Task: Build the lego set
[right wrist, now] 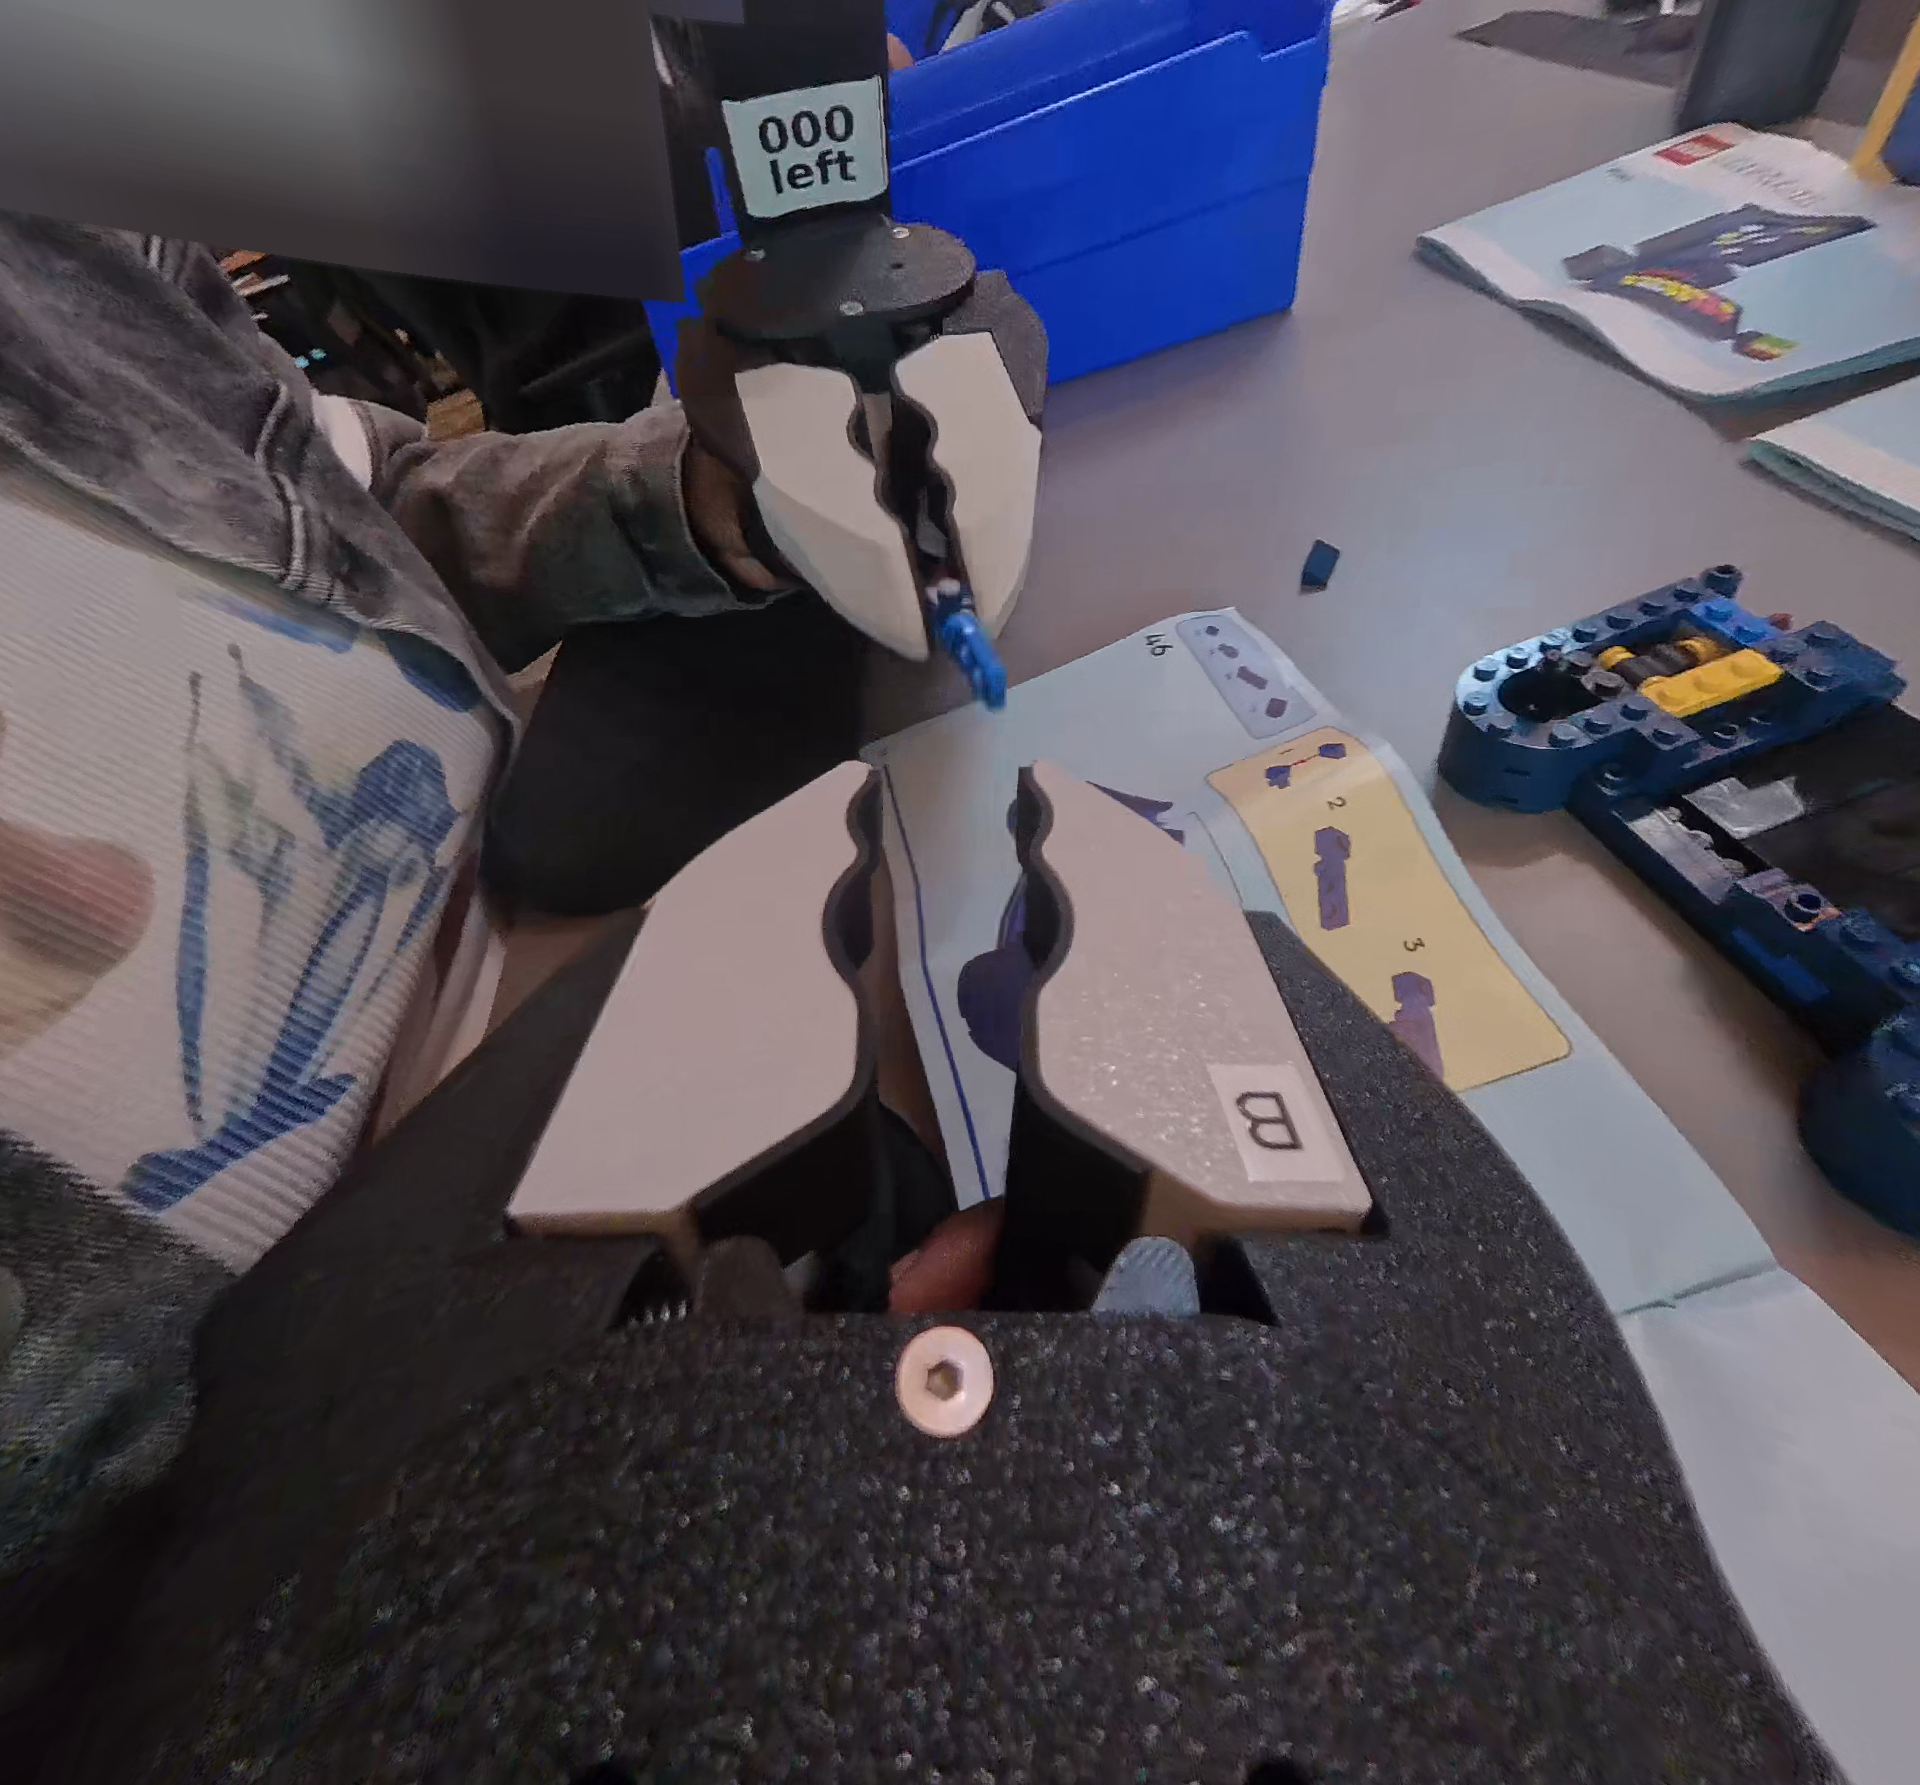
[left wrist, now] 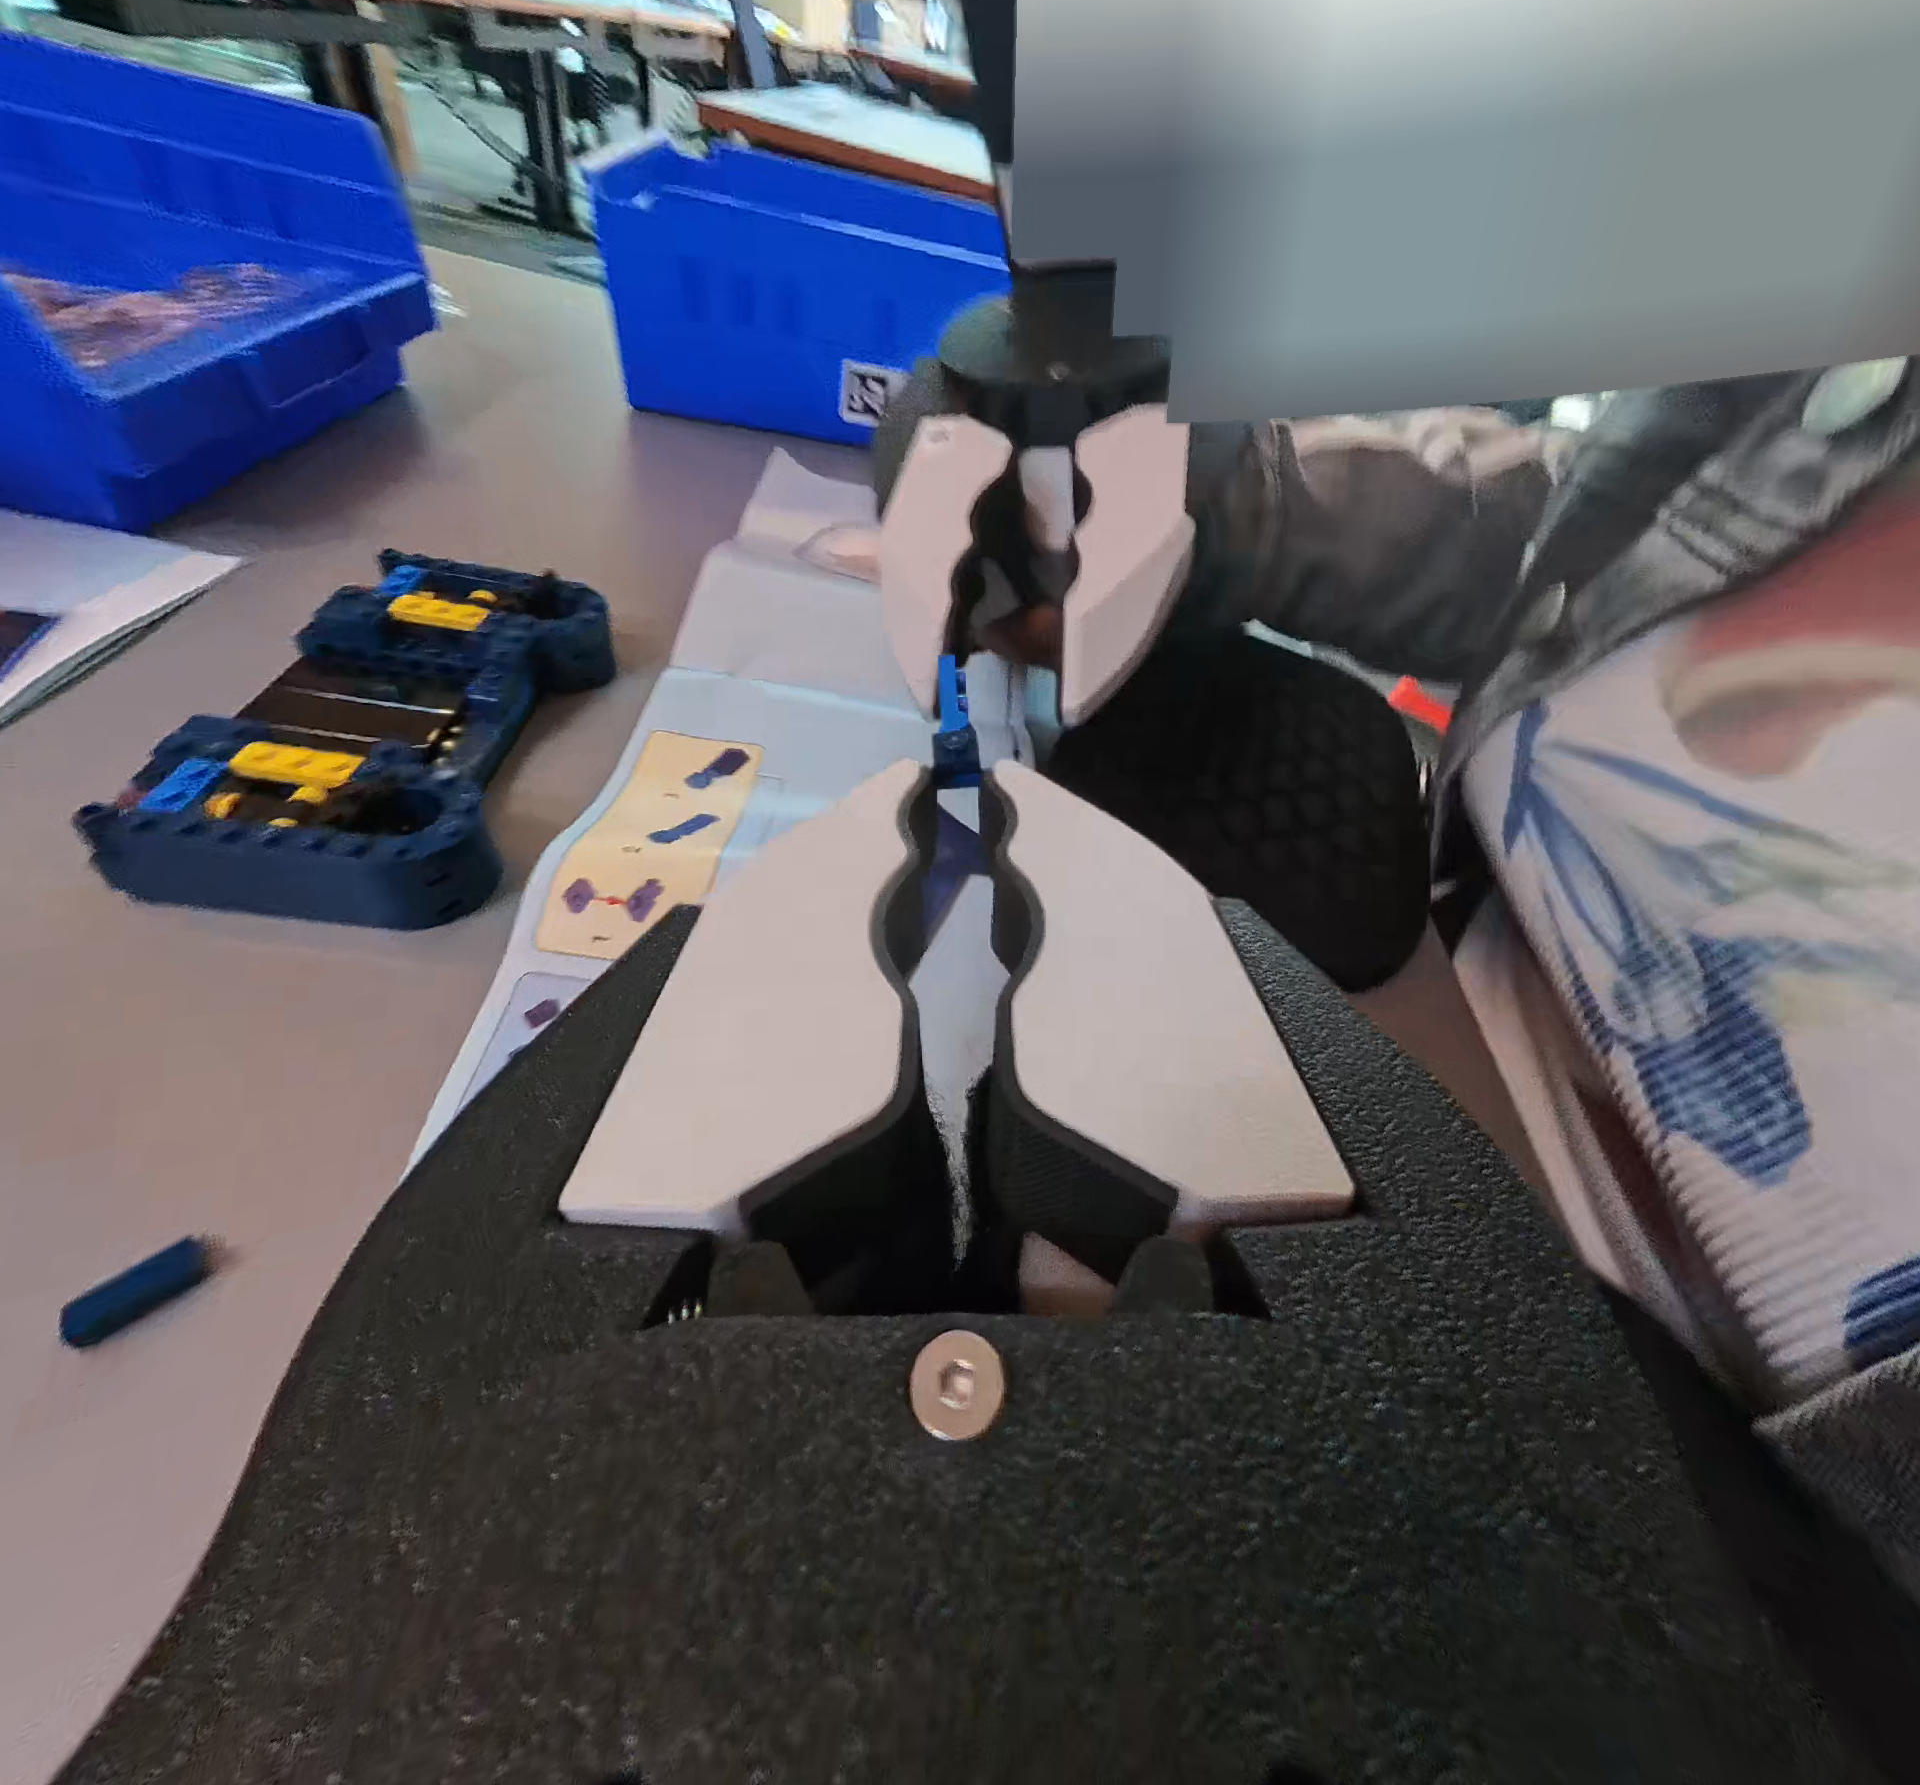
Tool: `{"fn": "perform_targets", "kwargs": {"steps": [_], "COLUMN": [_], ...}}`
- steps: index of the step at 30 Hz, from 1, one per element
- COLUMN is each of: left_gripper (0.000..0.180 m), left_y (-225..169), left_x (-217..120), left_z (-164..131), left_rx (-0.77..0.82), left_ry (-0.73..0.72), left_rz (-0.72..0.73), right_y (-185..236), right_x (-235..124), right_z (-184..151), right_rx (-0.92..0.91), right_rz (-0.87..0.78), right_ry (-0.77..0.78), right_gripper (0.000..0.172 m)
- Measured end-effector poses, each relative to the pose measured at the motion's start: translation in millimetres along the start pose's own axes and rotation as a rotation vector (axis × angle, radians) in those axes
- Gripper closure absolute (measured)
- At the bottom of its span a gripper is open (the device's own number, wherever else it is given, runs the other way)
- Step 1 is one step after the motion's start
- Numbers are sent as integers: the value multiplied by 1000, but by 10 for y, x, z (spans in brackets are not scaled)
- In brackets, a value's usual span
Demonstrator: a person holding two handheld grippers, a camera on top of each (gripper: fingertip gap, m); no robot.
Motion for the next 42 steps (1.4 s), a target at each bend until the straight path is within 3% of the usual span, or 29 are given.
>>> {"fn": "perform_targets", "kwargs": {"steps": [6,11,16,19,23,27,29,32,36,42], "left_gripper": [174,174,173,174,174,174,174,174,174,174], "left_y": [136,135,45,44,63,80,79,79,83,91], "left_x": [-164,-215,-325,-468,-669,-777,-814,-835,-870,-930], "left_z": [37,66,117,108,98,81,73,65,57,44], "left_rx": [-151,-106,6,-72,-160,-210,-220,-215,-221,-236], "left_ry": [-150,-156,-103,-185,-338,-473,-521,-540,-565,-601], "left_rz": [64,144,446,656,773,774,752,760,770,776], "right_y": [-20,-36,-57,-90,-202,-484,-619,-852,-1029,-1153], "right_x": [57,61,82,151,411,823,971,1172,1479,1640], "right_z": [-19,-11,-40,-1,305,552,656,811,791,651], "right_rx": [-26,-30,-65,-87,-159,-373,-559,-850,-866,-900], "right_rz": [-47,-67,-126,-154,-151,-44,137,274,473,522], "right_ry": [18,5,42,85,139,313,441,606,775,821], "right_gripper": [148,150,153,154,158,171,168,162,152,149]}}
Point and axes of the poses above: each gripper's, where its closed fingertips meet, x out along the fingers, z out of its top, y = z × x across the jaws, the point moved 8 cm from there along -x, back along the fingers
